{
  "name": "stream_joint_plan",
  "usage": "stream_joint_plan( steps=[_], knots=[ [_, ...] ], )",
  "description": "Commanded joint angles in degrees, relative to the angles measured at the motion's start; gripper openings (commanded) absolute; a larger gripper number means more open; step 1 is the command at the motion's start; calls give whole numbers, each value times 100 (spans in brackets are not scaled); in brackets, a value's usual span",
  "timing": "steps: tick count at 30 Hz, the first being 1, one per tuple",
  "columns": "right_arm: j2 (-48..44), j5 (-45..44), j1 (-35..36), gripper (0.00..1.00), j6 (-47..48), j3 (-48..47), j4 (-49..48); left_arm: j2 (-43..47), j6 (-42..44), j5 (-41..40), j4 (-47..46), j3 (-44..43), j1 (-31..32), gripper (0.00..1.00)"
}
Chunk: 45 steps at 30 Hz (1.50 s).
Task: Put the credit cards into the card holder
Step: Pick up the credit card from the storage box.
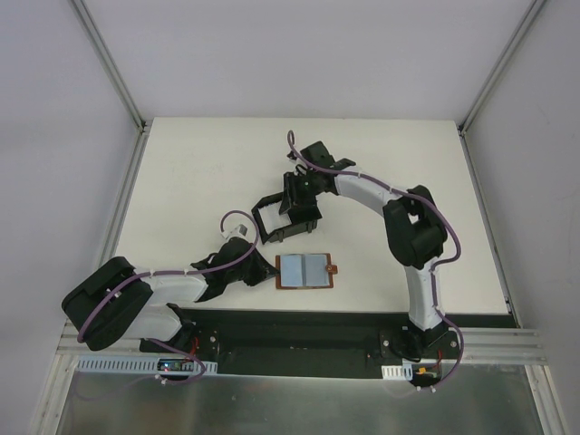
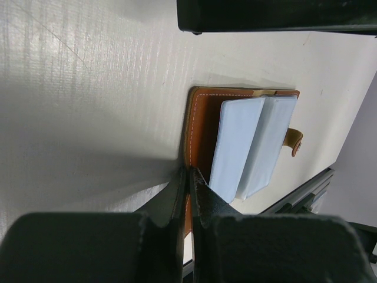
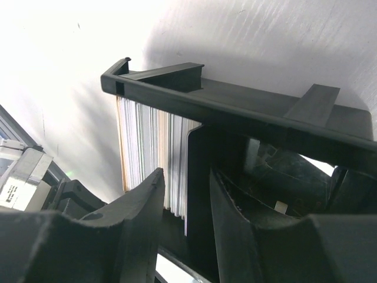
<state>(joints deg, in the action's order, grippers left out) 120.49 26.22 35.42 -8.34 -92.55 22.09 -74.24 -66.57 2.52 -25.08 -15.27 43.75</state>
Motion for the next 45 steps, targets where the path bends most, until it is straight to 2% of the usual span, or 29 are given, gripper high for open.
stream_joint_plan(
  steps=[1,6,12,13,15,18,25,32,37,39,42,45],
  knots=[
    [-543,68,53,38,-28,79,-55,-109,258,-42,706,138,-59,0],
    [-605,68,53,36,-63,97,-64,-117,267,-33,706,129,-68,0],
    [-588,68,35,27,-71,88,-47,-144,267,-15,680,120,-68,0],
    [-588,42,18,28,-71,97,-55,-161,267,-15,671,129,-68,0],
    [-632,-46,18,43,-63,123,-73,-152,267,-6,671,138,-68,0],
    [-588,-187,18,53,-1,54,-55,-144,267,-15,662,138,-77,0],
    [-193,59,114,53,-71,-114,41,-135,258,-24,654,138,-68,0],
    [-96,-134,272,53,69,-280,260,-161,267,-15,654,138,-77,0],
    [-174,-494,360,49,253,-404,516,-170,276,3,654,120,-77,0],
    [-227,-521,369,37,297,-430,551,-152,267,2,662,129,-77,0],
    [-315,-574,378,26,315,-421,525,-161,276,2,654,120,-77,0],
    [-368,-574,378,24,307,-439,551,-144,276,11,662,129,-77,0]
  ],
)
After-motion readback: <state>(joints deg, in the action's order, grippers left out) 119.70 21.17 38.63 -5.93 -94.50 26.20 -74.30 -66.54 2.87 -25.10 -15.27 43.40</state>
